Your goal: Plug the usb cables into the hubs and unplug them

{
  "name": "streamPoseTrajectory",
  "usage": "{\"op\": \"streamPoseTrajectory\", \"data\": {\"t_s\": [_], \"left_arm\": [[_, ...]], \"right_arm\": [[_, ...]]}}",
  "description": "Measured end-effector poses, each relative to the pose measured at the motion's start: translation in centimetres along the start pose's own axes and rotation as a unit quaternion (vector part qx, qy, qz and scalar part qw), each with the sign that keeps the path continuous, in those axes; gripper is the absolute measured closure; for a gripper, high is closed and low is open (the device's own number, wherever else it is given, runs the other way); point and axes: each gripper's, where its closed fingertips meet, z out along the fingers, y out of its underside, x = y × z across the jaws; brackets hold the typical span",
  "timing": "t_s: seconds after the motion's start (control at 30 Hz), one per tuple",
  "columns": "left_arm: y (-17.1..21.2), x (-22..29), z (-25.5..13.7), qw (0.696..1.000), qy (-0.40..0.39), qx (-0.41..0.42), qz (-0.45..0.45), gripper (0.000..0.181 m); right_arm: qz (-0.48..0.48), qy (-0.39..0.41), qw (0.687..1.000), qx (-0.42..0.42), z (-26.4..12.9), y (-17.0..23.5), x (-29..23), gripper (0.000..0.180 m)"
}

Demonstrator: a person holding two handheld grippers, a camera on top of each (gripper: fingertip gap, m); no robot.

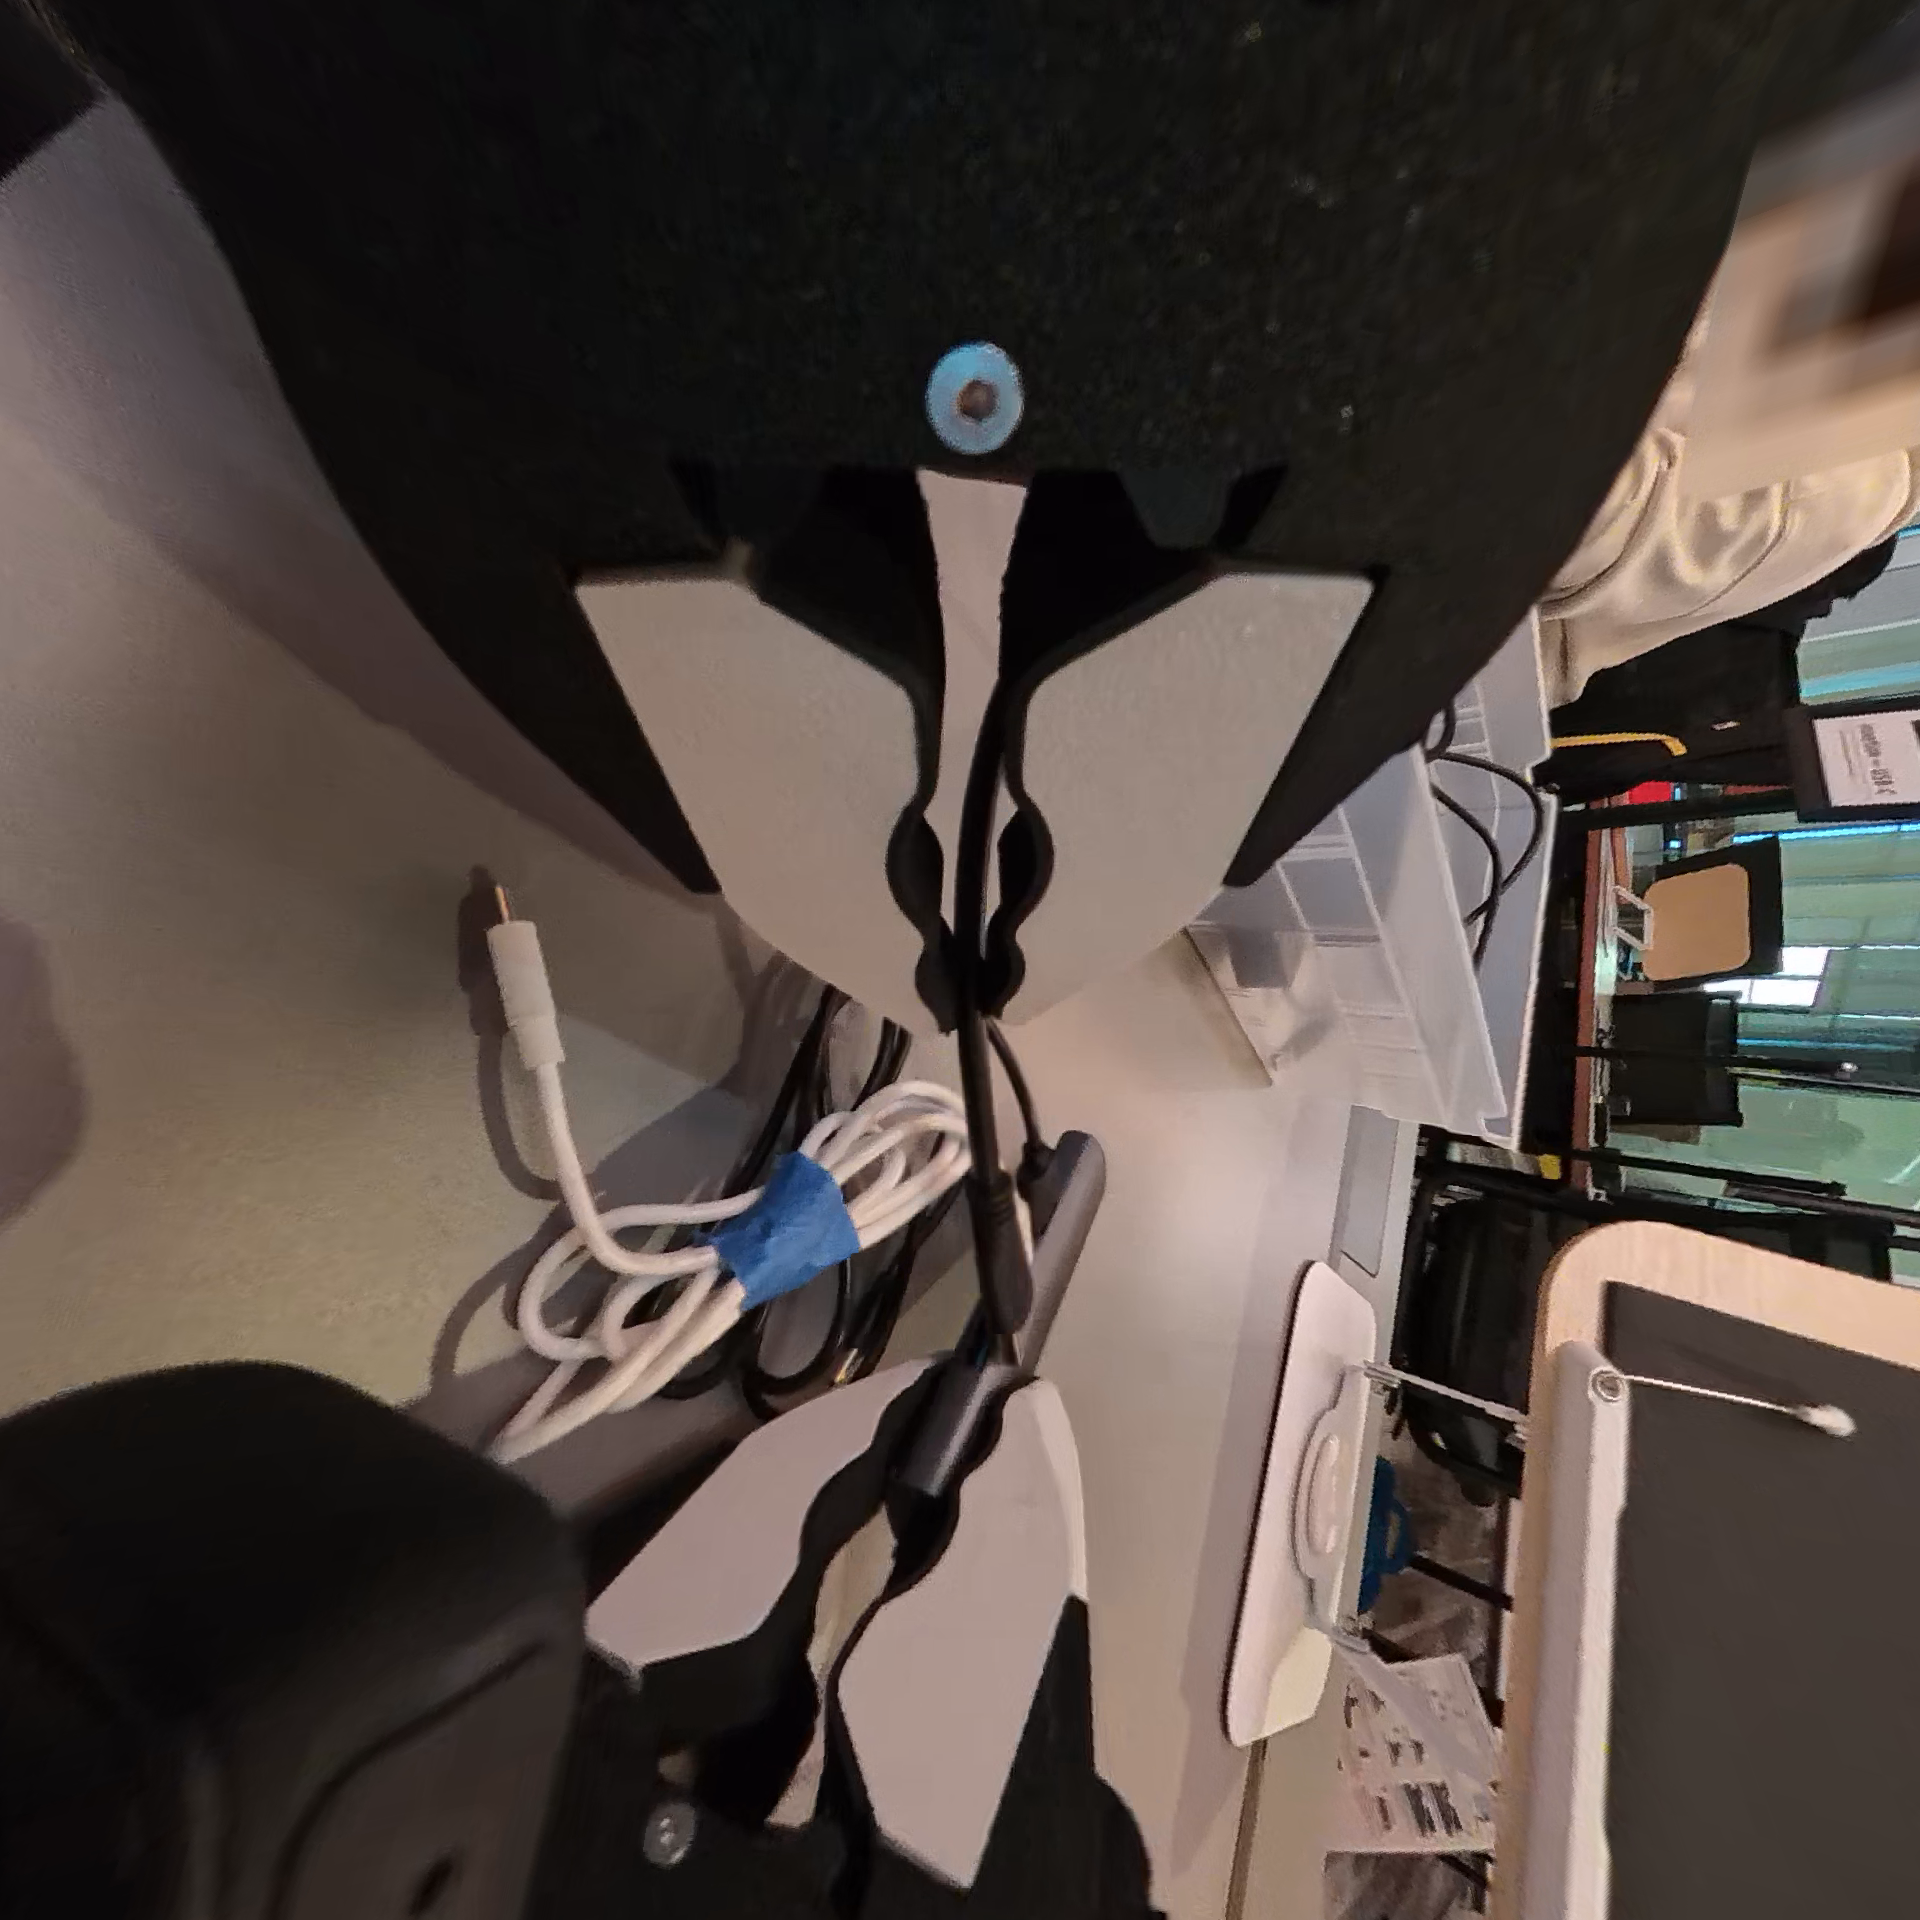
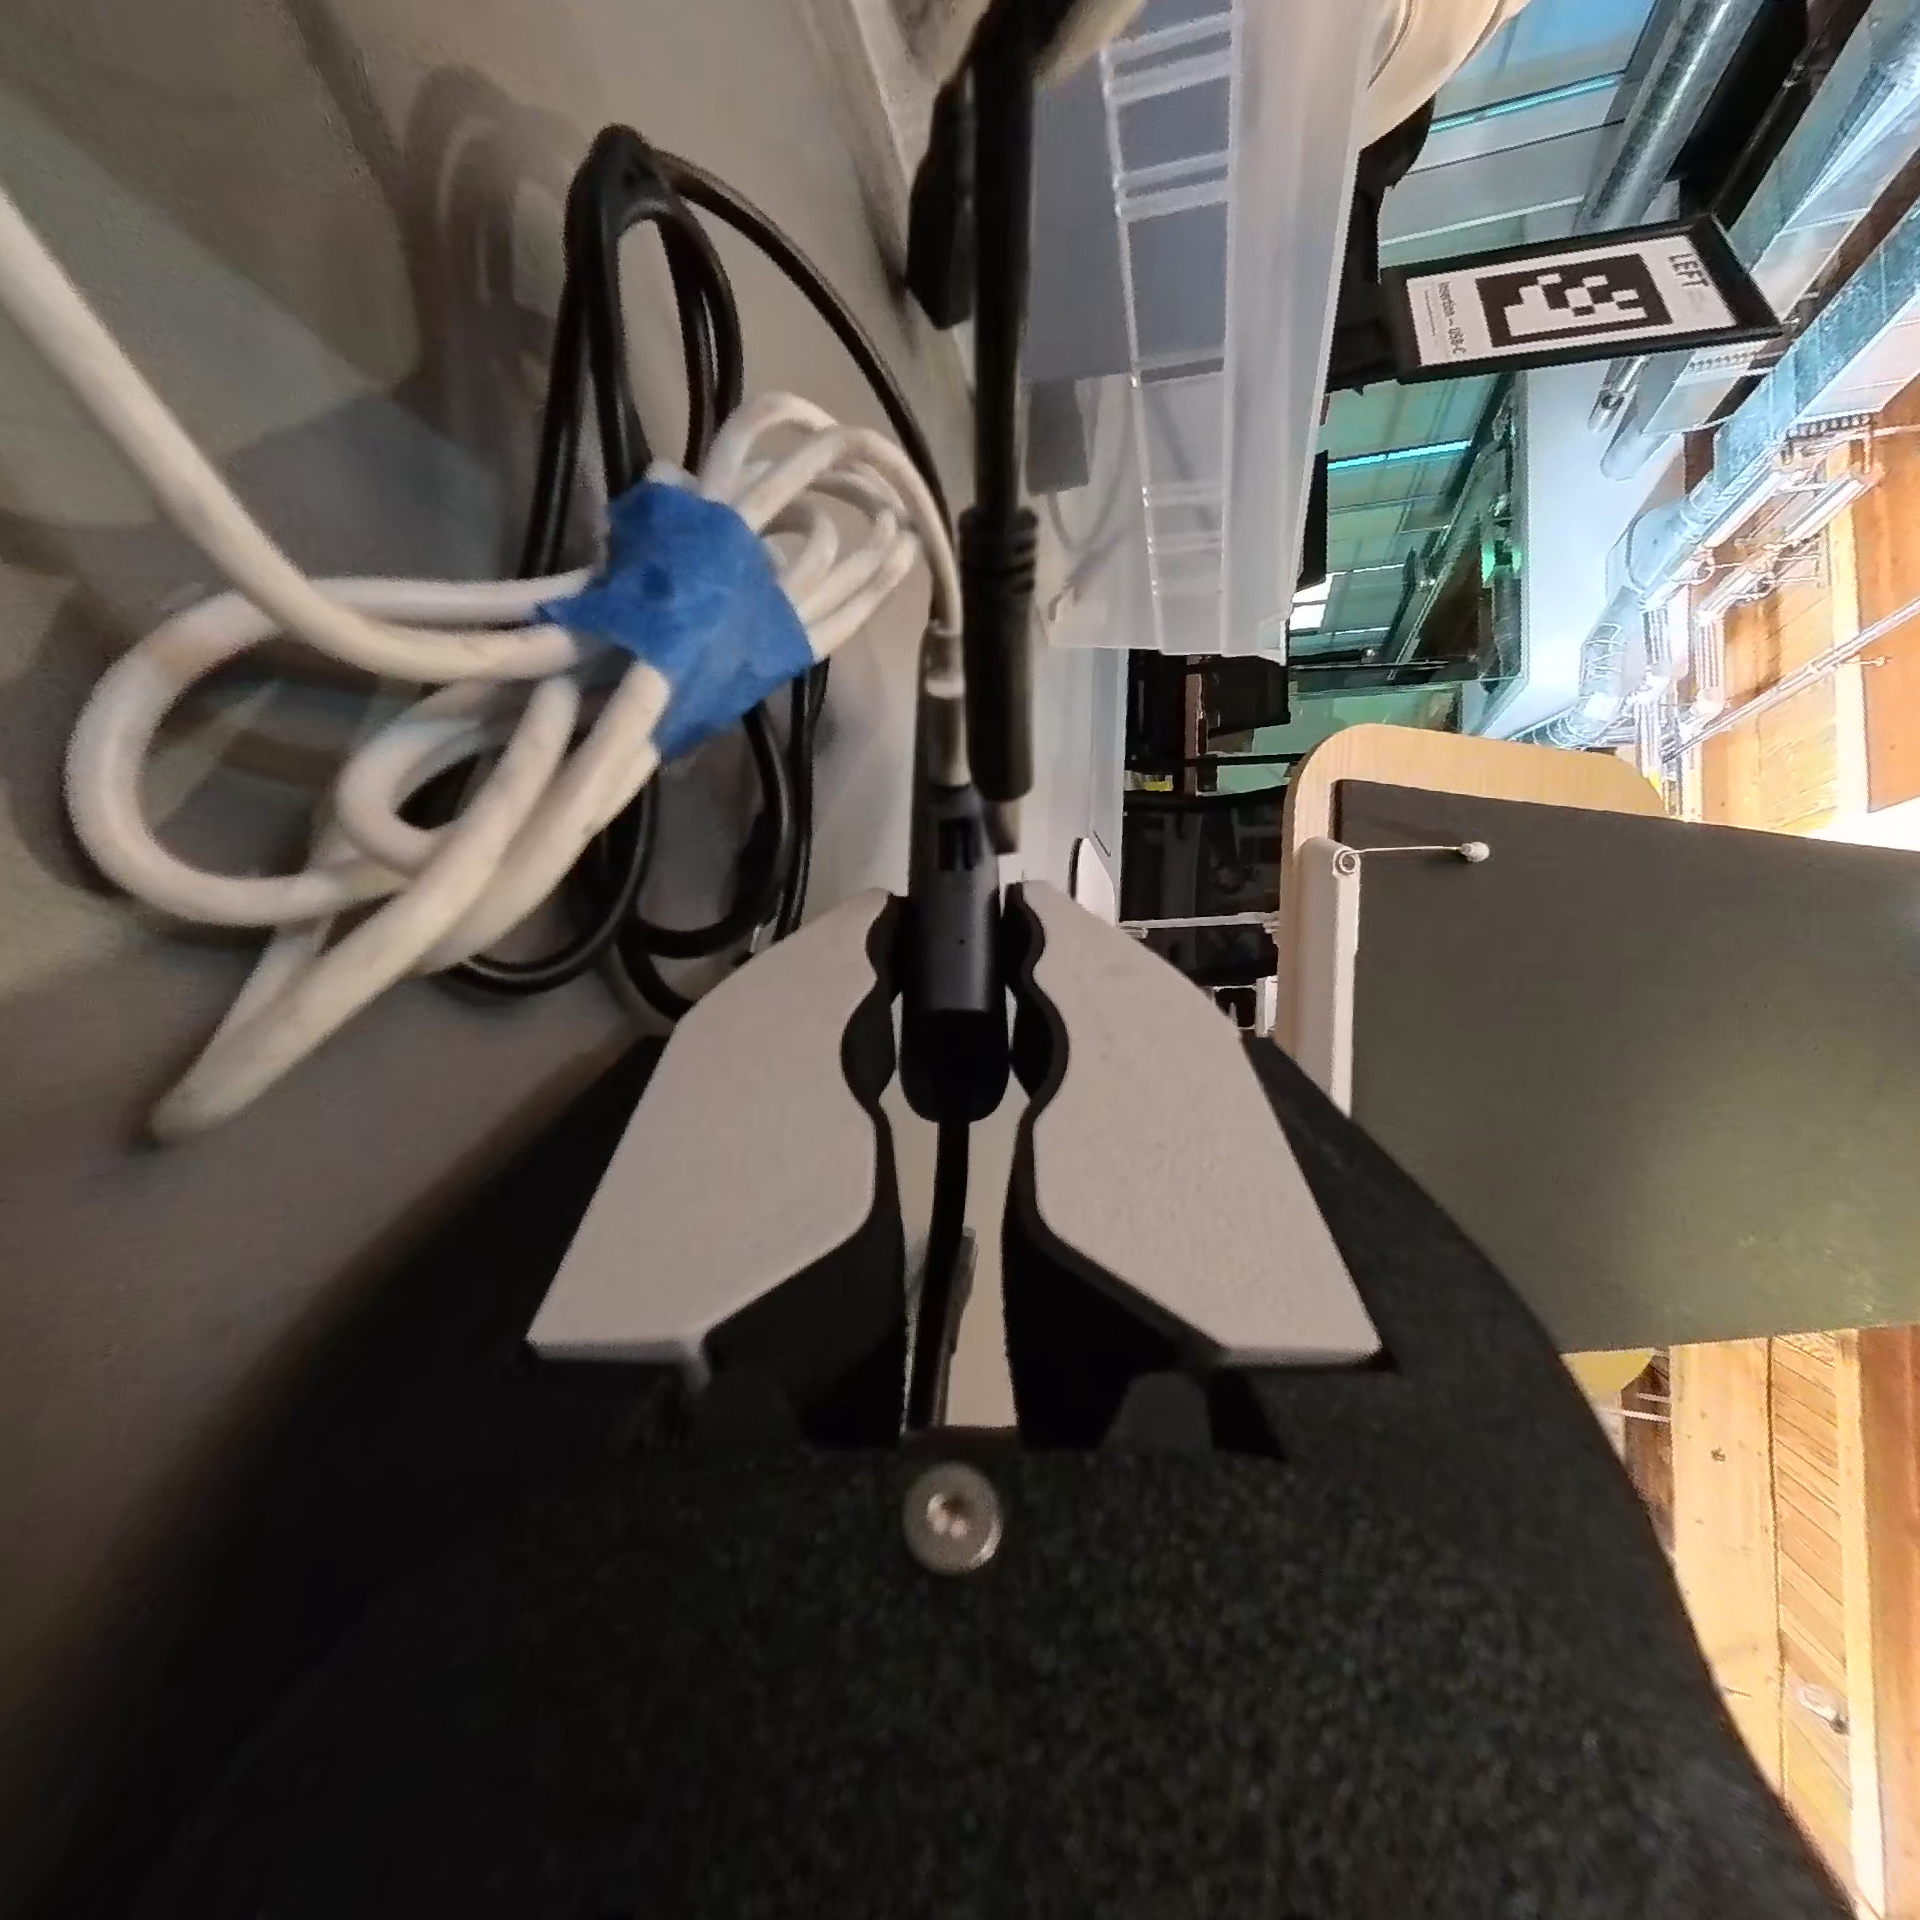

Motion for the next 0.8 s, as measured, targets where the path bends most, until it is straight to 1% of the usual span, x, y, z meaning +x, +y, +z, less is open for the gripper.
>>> {"op": "streamPoseTrajectory", "data": {"t_s": [0.5, 0.7, 0.8], "left_arm": [[-0.11, 0.58, 0.23, 1.000, 0.007, 0.002, 0.012, 0.176], [0.04, 0.72, 0.19, 0.999, 0.009, 0.002, 0.031, 0.176], [0.20, 0.54, 0.31, 1.000, 0.007, -0.005, 0.021, 0.176]], "right_arm": [[0.005, -0.004, 1.000, -0.001, -0.04, 0.06, -0.09, 0.162], [0.005, -0.006, 1.000, 0.004, -0.14, -0.17, -0.20, 0.162], [0.005, -0.005, 1.000, 0.005, -0.18, -0.19, -0.18, 0.162]]}}
